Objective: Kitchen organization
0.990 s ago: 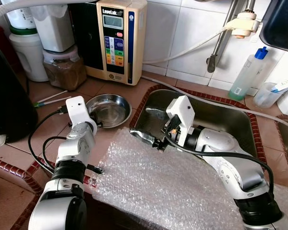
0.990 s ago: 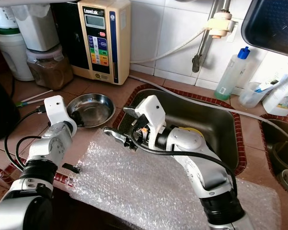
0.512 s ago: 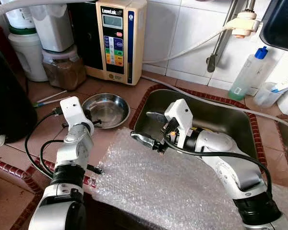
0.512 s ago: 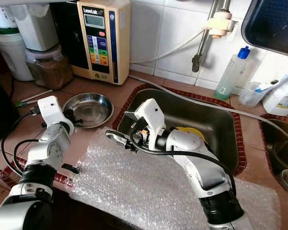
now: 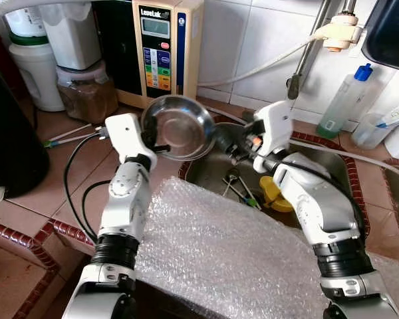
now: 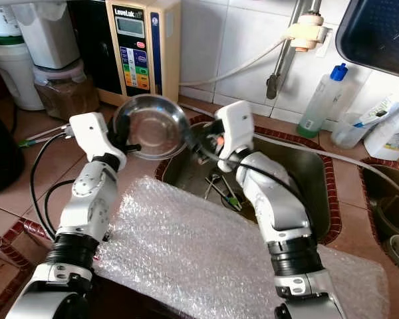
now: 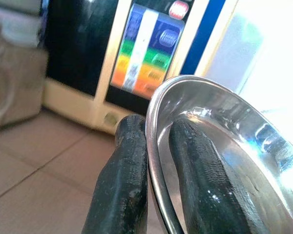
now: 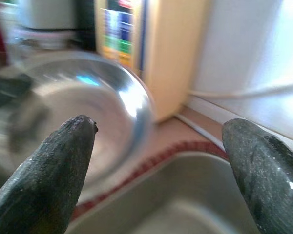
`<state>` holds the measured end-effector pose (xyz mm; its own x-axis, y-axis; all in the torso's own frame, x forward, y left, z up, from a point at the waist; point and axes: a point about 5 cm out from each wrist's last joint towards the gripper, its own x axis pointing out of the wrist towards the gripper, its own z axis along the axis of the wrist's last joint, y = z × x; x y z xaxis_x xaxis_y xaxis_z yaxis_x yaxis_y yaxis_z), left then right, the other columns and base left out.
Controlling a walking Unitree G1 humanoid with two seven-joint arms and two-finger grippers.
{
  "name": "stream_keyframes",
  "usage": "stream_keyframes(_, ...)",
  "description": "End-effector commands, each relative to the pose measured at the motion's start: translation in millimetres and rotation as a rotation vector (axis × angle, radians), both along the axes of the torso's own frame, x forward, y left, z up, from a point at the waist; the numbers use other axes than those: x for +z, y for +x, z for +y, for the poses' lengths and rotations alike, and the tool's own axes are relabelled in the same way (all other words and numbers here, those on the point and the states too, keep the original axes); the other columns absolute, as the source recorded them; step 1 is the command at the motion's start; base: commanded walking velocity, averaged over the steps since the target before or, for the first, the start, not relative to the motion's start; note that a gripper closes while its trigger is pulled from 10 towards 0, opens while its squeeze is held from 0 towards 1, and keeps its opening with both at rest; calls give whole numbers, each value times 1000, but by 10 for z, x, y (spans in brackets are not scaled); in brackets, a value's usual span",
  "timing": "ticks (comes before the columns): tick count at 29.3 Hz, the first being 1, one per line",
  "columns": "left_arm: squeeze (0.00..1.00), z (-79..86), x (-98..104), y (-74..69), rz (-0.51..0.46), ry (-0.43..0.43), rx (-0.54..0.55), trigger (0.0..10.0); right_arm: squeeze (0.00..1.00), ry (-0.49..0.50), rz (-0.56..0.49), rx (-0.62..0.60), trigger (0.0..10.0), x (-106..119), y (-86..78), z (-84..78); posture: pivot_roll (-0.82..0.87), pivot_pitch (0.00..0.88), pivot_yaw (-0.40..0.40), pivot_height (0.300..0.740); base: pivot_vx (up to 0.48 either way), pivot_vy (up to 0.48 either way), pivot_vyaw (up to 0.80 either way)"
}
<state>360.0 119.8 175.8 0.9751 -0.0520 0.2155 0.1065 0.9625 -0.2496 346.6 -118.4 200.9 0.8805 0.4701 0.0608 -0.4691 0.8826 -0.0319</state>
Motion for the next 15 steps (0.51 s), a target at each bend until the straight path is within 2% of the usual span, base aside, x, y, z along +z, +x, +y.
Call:
stream_keyframes(1, 0, -14, 143, -19, -85, -1, -6, 0, 0, 10, -10, -45, 10000, 19, 36, -47, 41, 0, -47, 740, 0, 0, 0)
stream_keyframes(3, 0, -54, 229, -41, -144, -21, -35, 0, 0, 36, -3, -105, 10000, -1, 84, -86, 45, 0, -49, 740, 0, 0, 0)
stream_keyframes(5, 0, -85, 252, -56, -163, -33, -61, 0, 0, 59, 5, -116, 10000, -9, 110, -83, 47, 0, -50, 740, 0, 0, 0)
stream_keyframes(15, 0, -206, 243, -91, -173, -50, -113, 0, 0, 76, 5, -94, 10000, -9, 140, -42, 44, 0, -49, 740, 0, 0, 0)
